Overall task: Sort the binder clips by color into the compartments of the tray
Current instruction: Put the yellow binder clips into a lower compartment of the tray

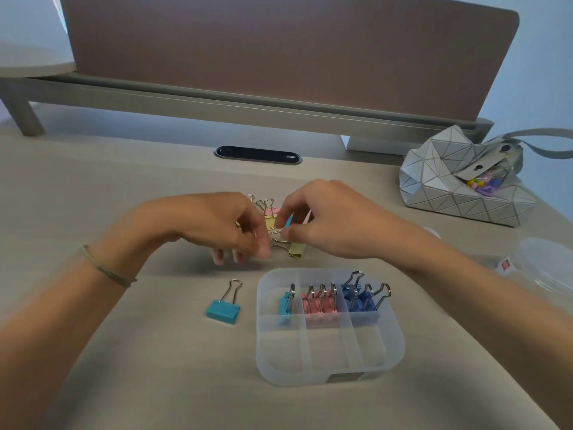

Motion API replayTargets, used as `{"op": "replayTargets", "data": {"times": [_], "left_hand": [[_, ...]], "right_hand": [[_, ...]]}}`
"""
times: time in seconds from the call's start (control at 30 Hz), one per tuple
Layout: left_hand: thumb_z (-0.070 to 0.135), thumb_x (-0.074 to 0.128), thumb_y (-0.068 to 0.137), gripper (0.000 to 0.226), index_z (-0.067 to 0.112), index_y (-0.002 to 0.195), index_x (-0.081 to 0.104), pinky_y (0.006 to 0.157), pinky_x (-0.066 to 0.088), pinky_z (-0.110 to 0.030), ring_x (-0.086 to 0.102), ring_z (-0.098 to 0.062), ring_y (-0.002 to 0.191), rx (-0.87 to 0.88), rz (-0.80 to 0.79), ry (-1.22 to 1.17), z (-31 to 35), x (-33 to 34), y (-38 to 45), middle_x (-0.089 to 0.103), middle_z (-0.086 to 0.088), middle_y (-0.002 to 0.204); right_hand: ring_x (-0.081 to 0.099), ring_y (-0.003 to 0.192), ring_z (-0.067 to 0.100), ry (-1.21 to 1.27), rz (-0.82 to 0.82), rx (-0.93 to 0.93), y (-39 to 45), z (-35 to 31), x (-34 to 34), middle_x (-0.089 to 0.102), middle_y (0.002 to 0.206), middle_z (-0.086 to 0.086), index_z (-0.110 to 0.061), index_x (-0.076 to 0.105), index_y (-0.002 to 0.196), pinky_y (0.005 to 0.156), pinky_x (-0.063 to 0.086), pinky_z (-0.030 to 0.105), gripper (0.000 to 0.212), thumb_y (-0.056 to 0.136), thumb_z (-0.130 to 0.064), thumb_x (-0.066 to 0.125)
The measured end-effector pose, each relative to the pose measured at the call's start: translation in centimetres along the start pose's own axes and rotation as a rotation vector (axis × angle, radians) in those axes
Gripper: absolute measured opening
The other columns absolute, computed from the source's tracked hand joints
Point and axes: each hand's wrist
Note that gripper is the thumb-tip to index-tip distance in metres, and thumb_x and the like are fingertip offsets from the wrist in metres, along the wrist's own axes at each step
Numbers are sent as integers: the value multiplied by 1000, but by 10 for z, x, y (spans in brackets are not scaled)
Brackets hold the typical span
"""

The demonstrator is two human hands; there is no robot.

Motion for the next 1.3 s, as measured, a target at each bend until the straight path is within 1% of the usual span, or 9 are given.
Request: {"op": "replayTargets", "data": {"times": [0.2,0.33,0.5,0.67,0.77,0.93,1.0,1.1,1.3], "left_hand": [[37,91,68,48,15,102,64,54,58,-25,73,-22,70,-368,-191,235,20,-4,-23,70,-8,91],[56,88,63,60,20,102,59,52,57,-26,70,-19,64,-434,-113,332,26,19,-44,67,-3,90],[50,76,67,31,30,83,59,59,45,-28,56,-5,74,-260,197,482,5,50,-56,56,10,84],[41,87,63,21,31,77,74,63,56,-27,68,-7,64,-75,599,158,4,37,-72,71,10,69],[38,89,61,25,32,81,76,63,59,-22,72,-8,68,115,677,-62,13,45,-77,74,10,77],[35,92,63,46,34,102,67,61,60,-23,74,-13,74,103,541,-159,12,56,-62,72,6,90],[27,86,75,36,30,106,67,55,60,-29,70,-20,63,42,416,-213,6,57,-55,71,1,88],[13,70,89,17,24,101,73,50,52,-29,61,-17,53,21,310,-261,0,59,-46,68,-3,74],[-1,63,88,22,12,79,78,51,51,-21,60,-11,42,29,254,-227,9,50,-37,68,-2,52]], "right_hand": [[63,66,0,55,-36,0,-5,6,-5,76,90,-6,-25,80,99,64,49,17,14,92,-22,68],[64,63,-4,81,-64,-31,-12,5,-8,76,88,-8,-27,79,100,61,49,11,14,94,-25,67],[63,60,-6,126,-16,-80,-12,-3,-10,77,78,-7,-26,80,94,63,54,16,13,93,-23,66],[69,67,8,184,28,-101,-11,-11,-4,77,78,-3,-24,77,101,70,58,30,13,91,-29,72],[71,63,11,260,47,-142,-14,-16,-5,75,74,1,-18,78,96,68,61,35,10,87,-23,77],[70,61,11,164,69,-184,-25,-14,-12,74,69,-1,-15,80,83,65,59,32,4,81,-17,83],[69,65,10,74,8,-183,-30,-17,-10,73,70,-4,-18,79,81,67,59,32,8,79,-23,84],[65,73,11,-99,-48,-203,-34,-25,2,73,77,-5,-21,79,84,68,56,31,15,79,-35,82],[62,86,20,-340,-123,-284,-27,-29,18,72,91,0,-23,78,90,70,51,33,15,82,-35,79]]}}
Point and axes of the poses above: each hand's wrist, its own y-axis towards the middle knuckle, its own x-axis out of the palm, z = x × y
